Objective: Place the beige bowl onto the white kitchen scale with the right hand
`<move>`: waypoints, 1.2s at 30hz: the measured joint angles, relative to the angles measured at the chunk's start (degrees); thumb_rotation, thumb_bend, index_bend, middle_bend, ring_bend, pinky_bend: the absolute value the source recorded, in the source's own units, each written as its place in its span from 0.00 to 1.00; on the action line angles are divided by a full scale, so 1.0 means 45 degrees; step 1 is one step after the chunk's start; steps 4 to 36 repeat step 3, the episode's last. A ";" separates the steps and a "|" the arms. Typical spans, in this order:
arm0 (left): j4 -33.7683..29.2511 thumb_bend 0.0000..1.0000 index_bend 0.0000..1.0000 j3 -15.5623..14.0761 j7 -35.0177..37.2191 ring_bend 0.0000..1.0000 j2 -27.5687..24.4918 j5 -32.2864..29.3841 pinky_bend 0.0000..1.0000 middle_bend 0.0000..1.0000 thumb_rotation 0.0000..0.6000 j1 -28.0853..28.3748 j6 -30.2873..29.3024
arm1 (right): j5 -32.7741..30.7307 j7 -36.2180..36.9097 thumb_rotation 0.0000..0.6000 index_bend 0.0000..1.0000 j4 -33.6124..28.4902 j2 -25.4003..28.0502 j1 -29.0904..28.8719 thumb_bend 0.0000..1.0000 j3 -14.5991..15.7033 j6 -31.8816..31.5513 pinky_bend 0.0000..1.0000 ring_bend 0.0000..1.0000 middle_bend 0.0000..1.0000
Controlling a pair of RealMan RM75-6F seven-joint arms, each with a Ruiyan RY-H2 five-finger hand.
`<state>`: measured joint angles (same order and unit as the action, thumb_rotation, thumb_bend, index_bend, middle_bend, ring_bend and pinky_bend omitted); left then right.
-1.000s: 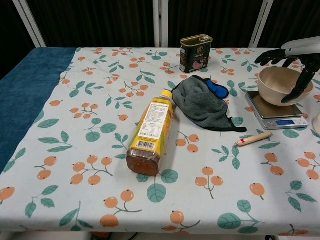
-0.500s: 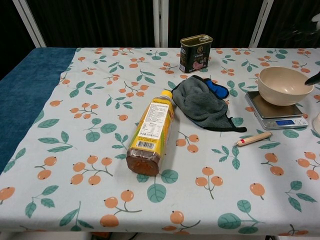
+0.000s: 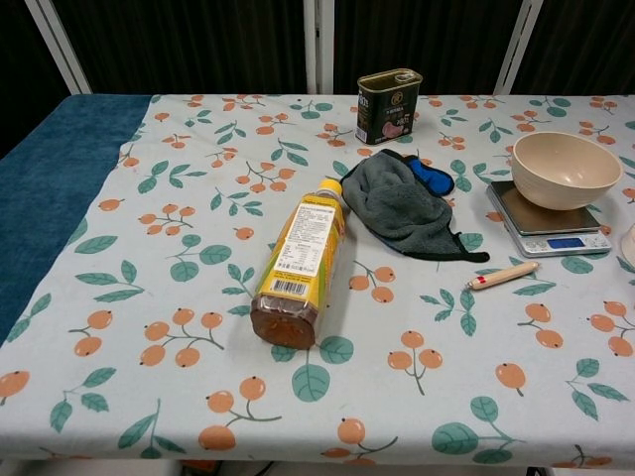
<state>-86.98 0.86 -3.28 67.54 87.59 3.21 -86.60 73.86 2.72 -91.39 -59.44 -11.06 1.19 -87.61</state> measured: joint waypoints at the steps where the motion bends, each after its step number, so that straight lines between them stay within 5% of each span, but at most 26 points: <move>1: -0.0014 0.12 0.11 0.0026 -0.0029 0.00 -0.0009 0.0020 0.05 0.05 1.00 0.0012 -0.0037 | 0.0184 0.0000 1.00 0.00 0.0396 -0.0366 0.0354 0.00 0.0079 -0.0341 0.00 0.00 0.00; 3: -0.0013 0.12 0.11 0.0078 -0.0069 0.00 -0.0025 0.0077 0.05 0.05 1.00 0.0036 -0.0125 | 0.0562 0.0017 1.00 0.00 0.1199 -0.1143 0.0964 0.01 0.0212 -0.0882 0.00 0.00 0.00; 36: -0.0013 0.12 0.11 0.0078 -0.0069 0.00 -0.0025 0.0077 0.05 0.05 1.00 0.0036 -0.0125 | 0.0562 0.0017 1.00 0.00 0.1199 -0.1143 0.0964 0.01 0.0212 -0.0882 0.00 0.00 0.00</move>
